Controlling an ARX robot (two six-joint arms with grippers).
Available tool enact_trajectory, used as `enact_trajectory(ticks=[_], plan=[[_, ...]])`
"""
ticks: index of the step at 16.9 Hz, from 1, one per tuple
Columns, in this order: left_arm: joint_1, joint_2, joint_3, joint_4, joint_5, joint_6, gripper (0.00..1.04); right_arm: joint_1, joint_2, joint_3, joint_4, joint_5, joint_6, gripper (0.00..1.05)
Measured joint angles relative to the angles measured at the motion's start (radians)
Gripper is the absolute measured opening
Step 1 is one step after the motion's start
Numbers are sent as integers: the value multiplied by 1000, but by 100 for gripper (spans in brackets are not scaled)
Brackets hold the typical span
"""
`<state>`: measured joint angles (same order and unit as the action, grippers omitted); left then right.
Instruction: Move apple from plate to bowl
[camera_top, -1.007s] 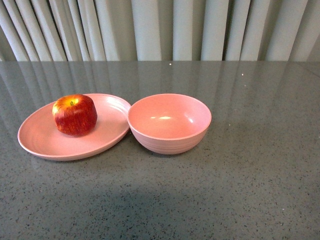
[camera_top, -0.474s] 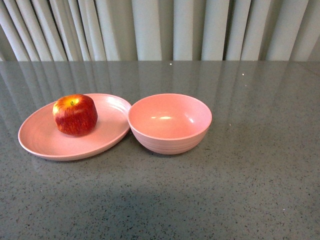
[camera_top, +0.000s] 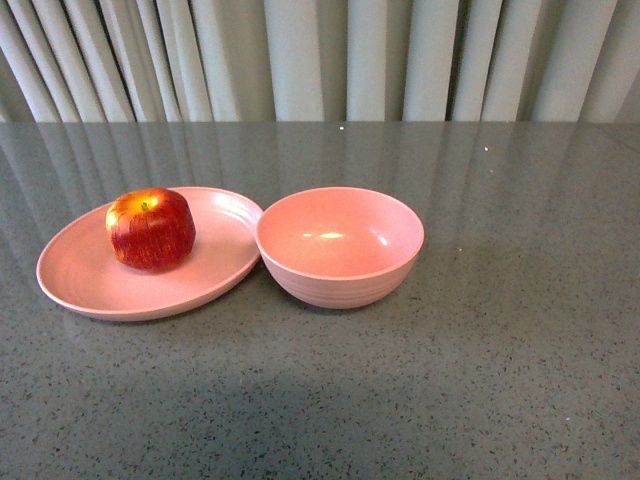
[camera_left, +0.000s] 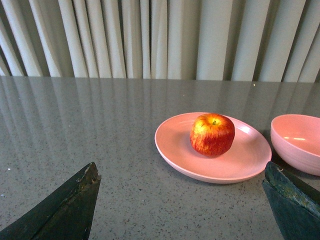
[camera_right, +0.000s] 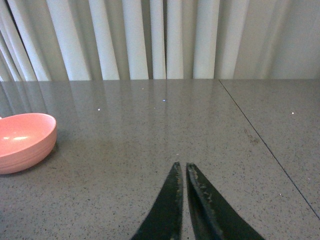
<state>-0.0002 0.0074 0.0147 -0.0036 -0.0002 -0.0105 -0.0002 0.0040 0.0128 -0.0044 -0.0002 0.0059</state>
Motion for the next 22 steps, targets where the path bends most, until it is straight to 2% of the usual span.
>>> enact_trajectory(ticks=[2,6,8,20,22], plan=[[0,0,0,0,0,0,98,0,0,0,0,0,0,22],[0,0,0,0,0,0,98,0,0,0,0,0,0,70],[0,0,0,0,0,0,98,0,0,0,0,0,0,97],[0,0,0,0,0,0,98,0,0,0,0,0,0,98],[-66,124,89,-232,-161,-21,98,0,0,0,0,0,0,98]])
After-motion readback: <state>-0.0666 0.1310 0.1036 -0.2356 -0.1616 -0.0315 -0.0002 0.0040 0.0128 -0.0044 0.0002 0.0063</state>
